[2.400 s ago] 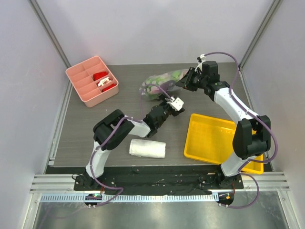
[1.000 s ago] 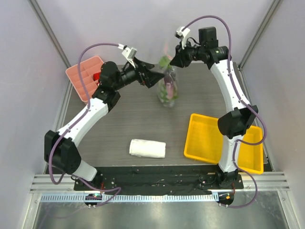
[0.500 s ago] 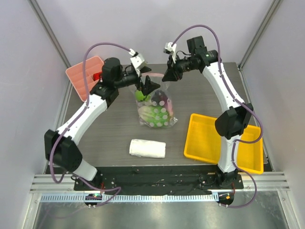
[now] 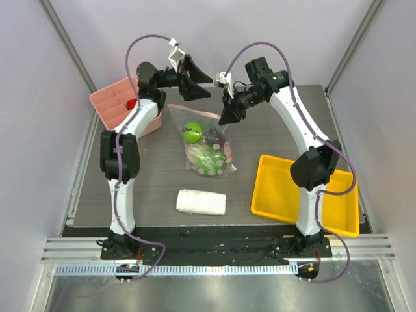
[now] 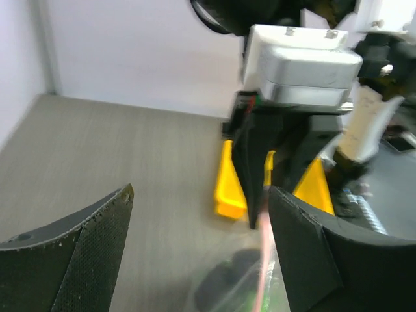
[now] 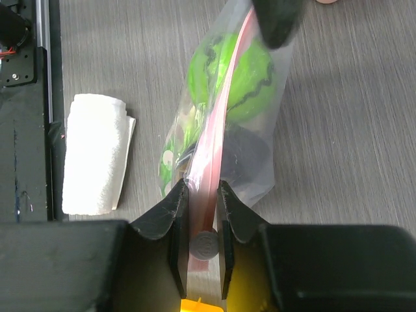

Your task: Open the zip-top bag and remove the fake food

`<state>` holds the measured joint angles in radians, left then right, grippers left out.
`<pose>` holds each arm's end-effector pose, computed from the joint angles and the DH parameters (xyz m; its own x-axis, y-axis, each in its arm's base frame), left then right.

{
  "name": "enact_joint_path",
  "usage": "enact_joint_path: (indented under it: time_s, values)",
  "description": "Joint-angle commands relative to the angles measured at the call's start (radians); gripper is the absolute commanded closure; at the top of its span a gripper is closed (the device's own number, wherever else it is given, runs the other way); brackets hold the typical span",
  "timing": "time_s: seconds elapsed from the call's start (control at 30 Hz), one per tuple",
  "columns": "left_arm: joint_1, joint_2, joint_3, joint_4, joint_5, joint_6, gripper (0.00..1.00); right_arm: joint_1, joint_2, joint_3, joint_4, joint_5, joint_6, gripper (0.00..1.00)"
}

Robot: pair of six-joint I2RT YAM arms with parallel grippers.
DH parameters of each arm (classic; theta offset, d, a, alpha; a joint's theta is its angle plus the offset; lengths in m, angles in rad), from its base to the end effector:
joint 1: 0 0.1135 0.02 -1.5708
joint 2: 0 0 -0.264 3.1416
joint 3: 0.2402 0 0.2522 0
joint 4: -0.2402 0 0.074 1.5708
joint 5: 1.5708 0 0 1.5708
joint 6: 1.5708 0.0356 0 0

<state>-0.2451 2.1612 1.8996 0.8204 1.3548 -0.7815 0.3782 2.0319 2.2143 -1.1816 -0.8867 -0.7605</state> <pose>0.4653 -0.1522 0.3707 -0.2374 -0.0962 -0.9666 0.9695 -0.0857 -0.2296 0.3798 0.1806 0.3722 -0.1369 -0.5231 -0.8412 -0.9901 0.0993 0.0993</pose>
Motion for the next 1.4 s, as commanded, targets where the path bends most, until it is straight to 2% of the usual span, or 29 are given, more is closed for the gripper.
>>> enact_joint_path:
  time_s: [0.0,0.07,0.13,0.17,0.23,0.5,0.6,0.73,0.77,0.8,0.83,0.87,0.9,0.93,0.97,1.0,1.03,1.07,1.1,1.13,1.17,1.27,1.33,1.37]
  values:
    - [-0.036,0.110,0.119,0.727,0.150,-0.747,0.18,0.004,0.001,0.025,0.016,0.026,0.004,0.99]
    - [-0.045,0.102,0.052,0.727,0.174,-0.737,0.20,0.004,0.004,0.039,0.013,0.031,0.006,0.99]
    - [-0.046,0.054,-0.035,0.727,0.153,-0.656,0.21,0.002,0.007,0.045,0.016,0.031,0.006,0.99]
    - [-0.049,0.022,-0.147,0.727,0.138,-0.616,0.20,0.001,0.011,0.048,0.019,0.034,0.012,0.99]
    - [-0.051,-0.049,-0.213,0.726,0.129,-0.563,0.19,0.001,0.022,0.061,0.020,0.032,0.023,0.99]
    - [-0.066,-0.061,-0.281,0.726,0.132,-0.549,0.29,-0.001,0.025,0.074,0.020,0.015,0.041,0.99]
    - [-0.054,-0.066,-0.287,0.726,0.113,-0.530,0.39,-0.002,0.025,0.073,0.023,0.022,0.053,0.99]
    - [-0.030,-0.075,-0.266,0.688,0.070,-0.484,0.39,-0.001,0.036,0.097,0.023,0.028,0.075,0.99]
    - [-0.025,-0.070,-0.255,0.625,0.060,-0.446,0.34,-0.002,0.037,0.100,0.025,0.023,0.079,0.98]
    - [-0.014,-0.067,-0.249,0.562,0.047,-0.346,0.29,-0.001,0.039,0.104,0.033,0.029,0.093,0.99]
    - [-0.005,-0.076,-0.254,0.384,0.021,-0.258,0.28,-0.002,0.039,0.102,0.037,0.032,0.101,0.99]
    - [0.003,-0.122,-0.279,0.247,-0.040,-0.151,0.19,0.001,0.037,0.102,0.039,0.037,0.104,0.99]
    - [0.009,-0.159,-0.283,0.068,-0.098,0.239,0.00,-0.001,0.036,0.101,0.046,0.043,0.113,0.99]
    - [0.001,-0.202,-0.257,-0.652,-0.202,0.535,0.00,0.001,0.037,0.101,0.054,0.057,0.125,0.98]
    - [-0.032,-0.239,-0.135,-0.917,-0.314,0.779,0.00,0.001,0.039,0.101,0.059,0.060,0.130,0.99]
    - [-0.057,-0.245,-0.093,-1.052,-0.403,0.936,0.00,0.001,0.037,0.102,0.053,0.058,0.127,0.98]
    - [-0.043,-0.242,-0.086,-1.057,-0.337,0.908,0.00,0.001,0.036,0.096,0.054,0.058,0.118,0.99]
    - [-0.036,-0.238,-0.096,-0.943,-0.276,0.821,0.00,-0.001,0.031,0.093,0.054,0.061,0.115,0.99]
    - [-0.033,-0.229,-0.073,-1.004,-0.249,0.840,0.00,-0.001,0.030,0.091,0.054,0.061,0.112,0.99]
    - [-0.033,-0.233,-0.063,-1.086,-0.258,0.966,0.00,-0.001,0.030,0.091,0.054,0.063,0.107,0.99]
    - [-0.036,-0.241,-0.077,-1.136,-0.252,0.994,0.00,-0.001,0.030,0.091,0.053,0.058,0.104,0.99]
    - [-0.043,-0.297,-0.195,-1.039,-0.151,0.978,0.01,-0.001,0.027,0.087,0.045,0.042,0.086,0.99]
    - [-0.057,-0.307,-0.195,-1.124,-0.155,1.034,0.06,-0.001,0.025,0.085,0.042,0.043,0.084,0.99]
    - [-0.068,-0.299,-0.176,-1.188,-0.169,1.138,0.11,-0.001,0.025,0.085,0.042,0.043,0.084,0.99]
